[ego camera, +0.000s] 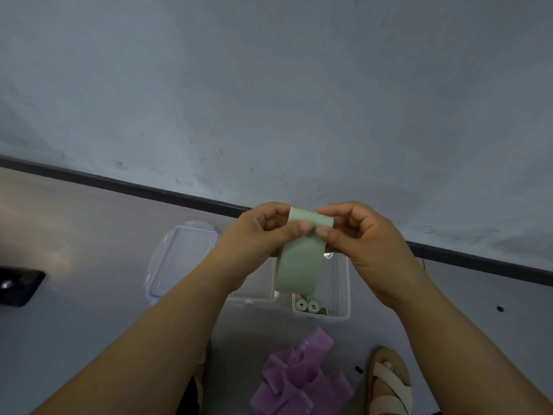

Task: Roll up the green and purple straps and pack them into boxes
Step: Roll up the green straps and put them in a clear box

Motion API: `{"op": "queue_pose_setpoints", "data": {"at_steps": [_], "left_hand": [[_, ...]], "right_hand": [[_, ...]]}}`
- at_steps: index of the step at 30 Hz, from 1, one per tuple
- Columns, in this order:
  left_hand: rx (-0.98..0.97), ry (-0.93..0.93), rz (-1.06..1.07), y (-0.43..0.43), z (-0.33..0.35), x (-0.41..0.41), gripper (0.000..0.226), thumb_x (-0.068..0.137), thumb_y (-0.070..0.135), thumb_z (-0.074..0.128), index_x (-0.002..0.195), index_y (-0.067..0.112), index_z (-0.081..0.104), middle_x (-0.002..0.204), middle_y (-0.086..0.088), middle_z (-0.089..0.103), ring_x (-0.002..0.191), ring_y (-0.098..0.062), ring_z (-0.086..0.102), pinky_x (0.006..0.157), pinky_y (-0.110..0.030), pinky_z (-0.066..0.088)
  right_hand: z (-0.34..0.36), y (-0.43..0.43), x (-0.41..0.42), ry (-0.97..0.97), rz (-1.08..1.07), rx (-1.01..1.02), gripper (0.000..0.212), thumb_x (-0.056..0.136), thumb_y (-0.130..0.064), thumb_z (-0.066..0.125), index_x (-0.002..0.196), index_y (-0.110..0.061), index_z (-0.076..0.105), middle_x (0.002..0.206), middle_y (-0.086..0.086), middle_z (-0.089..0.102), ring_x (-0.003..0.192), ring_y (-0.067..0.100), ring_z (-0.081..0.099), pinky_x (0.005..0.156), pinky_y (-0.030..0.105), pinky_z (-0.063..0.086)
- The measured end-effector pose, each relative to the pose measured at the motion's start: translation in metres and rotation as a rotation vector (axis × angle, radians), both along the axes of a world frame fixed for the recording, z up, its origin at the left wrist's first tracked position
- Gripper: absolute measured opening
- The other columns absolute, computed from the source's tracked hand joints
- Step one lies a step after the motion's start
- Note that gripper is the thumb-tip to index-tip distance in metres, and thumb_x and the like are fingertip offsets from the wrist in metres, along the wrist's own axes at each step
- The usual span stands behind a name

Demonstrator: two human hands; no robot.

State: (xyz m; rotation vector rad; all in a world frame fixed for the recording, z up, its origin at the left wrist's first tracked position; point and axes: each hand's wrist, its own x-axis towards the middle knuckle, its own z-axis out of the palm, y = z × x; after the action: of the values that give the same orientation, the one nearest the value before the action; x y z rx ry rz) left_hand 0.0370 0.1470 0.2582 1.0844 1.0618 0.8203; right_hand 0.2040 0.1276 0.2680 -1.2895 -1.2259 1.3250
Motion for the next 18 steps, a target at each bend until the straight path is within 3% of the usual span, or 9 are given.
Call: {"op": "queue_pose_setpoints", "data": {"at_steps": [10,15,18], "left_hand": [[0.045,-0.037,0.006,0.0025,-0.0038,-0.003,0.03,0.062,0.02,0.072,0.092,0.017,0.068,0.086,-0.003,0.073,0.079,-0.016,0.068,0.073,-0.027,0.057],[0.069,-0.049,0.001,0.0029,-0.0026,-0.0032,0.03,0.064,0.013,0.071,0.093,0.017,0.067,0.082,0.001,0.072,0.077,-0.013,0.068,0.069,-0.022,0.055],[0.07,-0.042,-0.001,0.0033,-0.0024,-0.0041,0.032,0.061,0.017,0.071,0.092,0.021,0.067,0.083,0.003,0.072,0.082,-0.014,0.067,0.072,-0.026,0.055]], "right_hand": [[-0.0021,0.0007,-0.0005,-0.057,0.039,0.008,0.028,0.077,-0.001,0.068,0.087,-0.027,0.063,0.086,-0.007,0.063,0.08,0.012,0.061,0.066,0.018,0.052],[-0.0011,0.0005,0.0013,-0.05,0.023,-0.069,0.012,0.085,-0.023,0.058,0.096,-0.028,0.062,0.087,-0.009,0.066,0.08,0.009,0.064,0.073,0.027,0.055],[0.0,0.0005,0.0015,-0.101,0.04,-0.084,0.012,0.087,-0.027,0.056,0.096,-0.026,0.063,0.086,-0.006,0.067,0.074,0.005,0.064,0.071,0.024,0.055]]}}
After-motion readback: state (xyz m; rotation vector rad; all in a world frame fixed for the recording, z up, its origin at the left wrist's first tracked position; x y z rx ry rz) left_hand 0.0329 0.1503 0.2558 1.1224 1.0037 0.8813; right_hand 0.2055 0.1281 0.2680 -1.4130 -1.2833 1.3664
